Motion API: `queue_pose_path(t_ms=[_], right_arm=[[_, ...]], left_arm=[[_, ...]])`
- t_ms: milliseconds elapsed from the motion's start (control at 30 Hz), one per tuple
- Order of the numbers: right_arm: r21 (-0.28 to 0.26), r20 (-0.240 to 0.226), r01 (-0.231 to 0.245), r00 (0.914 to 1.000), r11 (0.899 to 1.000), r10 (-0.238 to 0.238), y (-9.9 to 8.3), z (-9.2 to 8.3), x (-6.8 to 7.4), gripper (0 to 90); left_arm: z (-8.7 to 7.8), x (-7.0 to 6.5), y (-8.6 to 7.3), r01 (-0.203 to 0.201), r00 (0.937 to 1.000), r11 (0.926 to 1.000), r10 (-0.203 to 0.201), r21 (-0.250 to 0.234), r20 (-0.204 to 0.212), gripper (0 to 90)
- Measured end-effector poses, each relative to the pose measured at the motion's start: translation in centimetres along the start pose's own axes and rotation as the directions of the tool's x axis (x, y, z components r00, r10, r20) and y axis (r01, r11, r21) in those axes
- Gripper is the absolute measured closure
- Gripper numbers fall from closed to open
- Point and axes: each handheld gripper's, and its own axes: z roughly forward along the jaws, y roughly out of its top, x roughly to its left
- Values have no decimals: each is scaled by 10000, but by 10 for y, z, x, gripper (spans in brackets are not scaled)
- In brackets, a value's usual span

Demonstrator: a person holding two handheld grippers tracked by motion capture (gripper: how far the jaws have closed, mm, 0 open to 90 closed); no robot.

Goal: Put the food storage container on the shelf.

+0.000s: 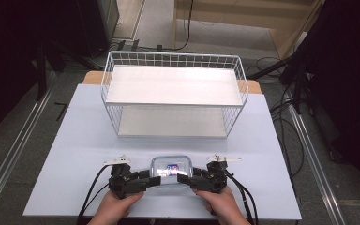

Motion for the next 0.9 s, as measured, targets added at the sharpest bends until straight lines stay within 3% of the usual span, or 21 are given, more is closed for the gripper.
queue_pose_path(t_ms=[233, 333, 467, 567, 667, 733, 900], right_arm=[[-168, -152, -225, 9996, 9996, 223, -1, -7, -2, 354], [-320, -180, -299, 9994, 9990, 294, -2, -11, -2, 406], [-373, -226, -374, 9991, 9986, 366, -4, -14, -1, 431], [-397, -360, -416, 9985, 9983, 402, -6, -18, -2, 463], [-367, -352, -306, 9990, 9989, 293, -9, -21, 1, 483], [-409, -337, -226, 9992, 9989, 212, -11, -23, 2, 491], [-466, -414, -112, 9991, 9989, 92, -14, -25, 2, 500]], left_arm=[[-2, -2, 1, -77, 10000, 9999, 77, -68, 44, 392], [-3, -8, 2, -528, 9983, 9986, 529, 79, -226, 411], [-3, -11, 3, -809, 9963, 9966, 813, 157, -272, 417], [-7, -12, 3, -825, 9964, 9965, 827, 110, -200, 476], [-7, -15, 0, -1014, 9944, 9948, 1013, -30, -302, 490], [-8, -18, -2, -1386, 9897, 9902, 1378, -196, -387, 498], [-8, -20, -5, -1625, 9862, 9856, 1607, -469, -391, 505]])
